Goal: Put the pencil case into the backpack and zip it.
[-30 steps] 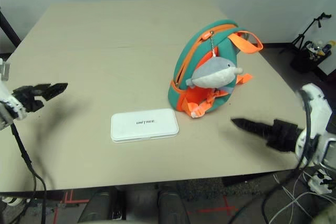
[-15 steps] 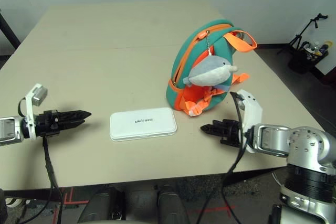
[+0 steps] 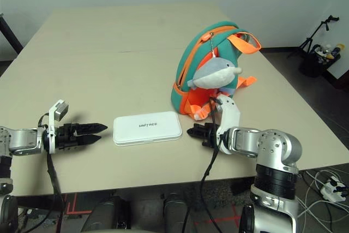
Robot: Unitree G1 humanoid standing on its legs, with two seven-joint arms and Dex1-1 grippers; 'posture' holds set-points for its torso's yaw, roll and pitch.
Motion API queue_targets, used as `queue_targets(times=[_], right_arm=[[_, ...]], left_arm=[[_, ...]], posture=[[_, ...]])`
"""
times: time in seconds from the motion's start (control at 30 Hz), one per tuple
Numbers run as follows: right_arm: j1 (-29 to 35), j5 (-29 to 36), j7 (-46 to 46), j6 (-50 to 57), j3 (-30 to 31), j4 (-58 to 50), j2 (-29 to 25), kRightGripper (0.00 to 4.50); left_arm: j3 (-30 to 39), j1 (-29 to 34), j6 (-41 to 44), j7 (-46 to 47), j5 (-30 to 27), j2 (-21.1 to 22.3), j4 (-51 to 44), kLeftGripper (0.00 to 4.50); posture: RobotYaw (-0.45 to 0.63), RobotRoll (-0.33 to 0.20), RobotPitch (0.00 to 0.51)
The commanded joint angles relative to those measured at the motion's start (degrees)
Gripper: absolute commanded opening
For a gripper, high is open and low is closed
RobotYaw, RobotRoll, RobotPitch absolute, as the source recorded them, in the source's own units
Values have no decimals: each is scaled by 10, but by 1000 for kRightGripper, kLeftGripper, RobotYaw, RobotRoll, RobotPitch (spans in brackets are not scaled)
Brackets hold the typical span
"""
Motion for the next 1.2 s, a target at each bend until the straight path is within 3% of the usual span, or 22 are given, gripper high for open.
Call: queue_targets(times=[0.03, 0.37, 0.53, 0.63, 0.93, 1.17, 1.2], right_arm=[[1, -7, 19, 15, 47, -15, 18, 39], [-11, -32, 40, -1, 100, -26, 55, 39], [-3, -45, 58, -11, 110, -29, 41, 39], [1, -53, 67, -20, 112, -27, 32, 0], [18, -62, 85, -37, 108, -37, 20, 0], [45, -58, 99, -31, 87, -64, 1, 0], [46, -58, 100, -29, 85, -67, 0, 0]], left_arm=[[-22, 8, 8, 24, -1, -19, 10, 4500], [-33, 15, 8, 92, -67, -38, -2, 4500], [-32, 16, 8, 117, -95, -38, -14, 4500], [-9, 13, 6, 131, -86, -53, -24, 3894], [31, 8, -27, 143, -51, -70, -55, 1115], [64, 20, -10, 138, -58, -64, -78, 1115], [66, 26, -1, 131, -74, -53, -79, 941]], posture=[[25, 0, 72], [30, 0, 76], [33, 0, 73], [35, 0, 69], [36, 0, 56], [29, 0, 53], [28, 0, 54]])
